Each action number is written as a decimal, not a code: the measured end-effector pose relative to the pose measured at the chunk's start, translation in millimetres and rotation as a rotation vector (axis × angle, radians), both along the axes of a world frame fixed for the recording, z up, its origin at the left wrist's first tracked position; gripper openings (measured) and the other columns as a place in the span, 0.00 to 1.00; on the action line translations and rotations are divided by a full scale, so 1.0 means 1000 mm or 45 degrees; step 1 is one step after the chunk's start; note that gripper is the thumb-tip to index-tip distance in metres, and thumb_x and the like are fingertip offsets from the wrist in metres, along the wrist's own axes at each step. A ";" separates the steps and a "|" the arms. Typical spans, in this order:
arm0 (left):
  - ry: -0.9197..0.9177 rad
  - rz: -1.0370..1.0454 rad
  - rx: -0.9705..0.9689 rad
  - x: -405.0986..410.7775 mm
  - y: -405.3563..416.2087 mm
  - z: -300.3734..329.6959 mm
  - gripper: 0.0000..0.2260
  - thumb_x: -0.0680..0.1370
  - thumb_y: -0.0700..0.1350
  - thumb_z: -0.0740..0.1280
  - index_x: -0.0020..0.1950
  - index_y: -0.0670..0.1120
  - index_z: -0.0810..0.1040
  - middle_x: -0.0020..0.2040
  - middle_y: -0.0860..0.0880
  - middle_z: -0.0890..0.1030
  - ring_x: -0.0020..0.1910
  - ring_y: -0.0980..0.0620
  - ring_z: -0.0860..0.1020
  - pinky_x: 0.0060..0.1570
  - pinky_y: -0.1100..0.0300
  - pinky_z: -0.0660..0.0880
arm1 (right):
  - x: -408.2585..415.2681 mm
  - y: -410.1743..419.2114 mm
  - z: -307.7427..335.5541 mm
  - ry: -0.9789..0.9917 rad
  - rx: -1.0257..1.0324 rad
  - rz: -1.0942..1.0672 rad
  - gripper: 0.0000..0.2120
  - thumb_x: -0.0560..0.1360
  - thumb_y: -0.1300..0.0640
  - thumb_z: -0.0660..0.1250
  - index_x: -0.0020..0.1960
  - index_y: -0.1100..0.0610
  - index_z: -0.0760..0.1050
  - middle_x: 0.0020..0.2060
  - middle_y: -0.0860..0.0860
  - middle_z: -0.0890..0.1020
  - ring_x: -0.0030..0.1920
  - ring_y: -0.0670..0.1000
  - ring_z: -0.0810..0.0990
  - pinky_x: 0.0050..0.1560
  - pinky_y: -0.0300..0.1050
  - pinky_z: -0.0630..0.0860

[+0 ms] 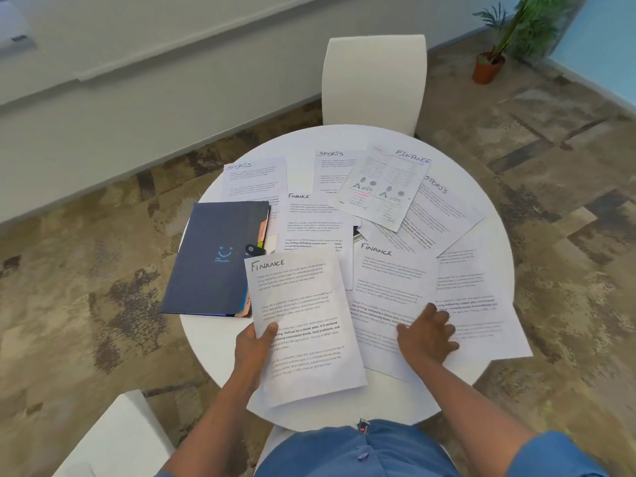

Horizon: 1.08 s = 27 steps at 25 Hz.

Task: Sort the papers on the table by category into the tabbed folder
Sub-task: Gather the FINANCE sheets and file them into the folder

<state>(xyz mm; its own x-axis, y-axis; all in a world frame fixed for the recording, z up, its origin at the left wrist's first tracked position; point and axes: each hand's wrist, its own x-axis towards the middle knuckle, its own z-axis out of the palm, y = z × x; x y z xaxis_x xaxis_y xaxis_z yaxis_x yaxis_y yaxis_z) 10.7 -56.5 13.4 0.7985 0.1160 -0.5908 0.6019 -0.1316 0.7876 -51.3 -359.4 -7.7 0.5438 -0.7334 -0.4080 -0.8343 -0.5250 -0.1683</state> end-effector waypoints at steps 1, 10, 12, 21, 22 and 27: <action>0.004 -0.019 0.005 0.005 0.002 -0.001 0.09 0.79 0.45 0.69 0.59 0.46 0.80 0.51 0.48 0.85 0.49 0.47 0.84 0.52 0.50 0.80 | 0.001 -0.001 -0.003 0.008 0.031 -0.067 0.33 0.71 0.46 0.72 0.66 0.57 0.60 0.62 0.59 0.67 0.61 0.62 0.69 0.57 0.60 0.70; 0.032 -0.146 0.003 0.055 0.019 -0.007 0.08 0.79 0.43 0.69 0.58 0.44 0.80 0.52 0.47 0.86 0.49 0.46 0.85 0.52 0.48 0.81 | 0.015 -0.010 -0.007 -0.199 0.212 -0.330 0.30 0.74 0.61 0.71 0.70 0.59 0.59 0.59 0.63 0.76 0.57 0.65 0.77 0.55 0.57 0.75; 0.029 -0.158 -0.017 0.065 0.022 -0.005 0.07 0.79 0.42 0.69 0.57 0.45 0.80 0.50 0.48 0.86 0.48 0.46 0.85 0.49 0.51 0.81 | 0.013 -0.013 -0.001 -0.314 0.256 -0.384 0.21 0.75 0.62 0.69 0.66 0.60 0.68 0.56 0.61 0.80 0.55 0.64 0.79 0.54 0.54 0.76; 0.103 -0.326 -0.129 0.098 0.029 -0.007 0.10 0.78 0.44 0.70 0.59 0.44 0.81 0.52 0.44 0.86 0.48 0.43 0.85 0.50 0.46 0.82 | -0.009 -0.025 0.074 -0.590 0.298 -0.310 0.11 0.81 0.59 0.63 0.58 0.66 0.75 0.55 0.56 0.79 0.56 0.56 0.75 0.56 0.44 0.67; 0.109 -0.359 -0.135 0.101 0.029 -0.008 0.10 0.79 0.44 0.70 0.59 0.44 0.80 0.52 0.44 0.86 0.48 0.43 0.85 0.51 0.44 0.81 | -0.011 -0.026 0.081 -0.603 0.263 -0.310 0.10 0.81 0.58 0.63 0.58 0.64 0.75 0.57 0.57 0.79 0.58 0.58 0.76 0.54 0.45 0.68; 0.069 -0.575 -0.125 0.111 0.026 -0.002 0.06 0.81 0.44 0.67 0.56 0.48 0.81 0.50 0.46 0.86 0.47 0.44 0.85 0.52 0.44 0.81 | -0.007 -0.019 0.100 -0.738 0.159 -0.332 0.05 0.81 0.58 0.62 0.52 0.60 0.73 0.51 0.58 0.80 0.52 0.60 0.78 0.48 0.45 0.68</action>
<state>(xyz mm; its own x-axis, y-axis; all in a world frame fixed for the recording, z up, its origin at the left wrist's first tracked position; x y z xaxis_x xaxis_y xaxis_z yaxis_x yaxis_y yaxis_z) 122.2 -30.9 11.2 0.7237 -0.2946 -0.6240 0.5424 -0.3163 0.7783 -58.2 -378.3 92.0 0.5117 -0.8374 -0.1922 -0.6872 -0.2647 -0.6765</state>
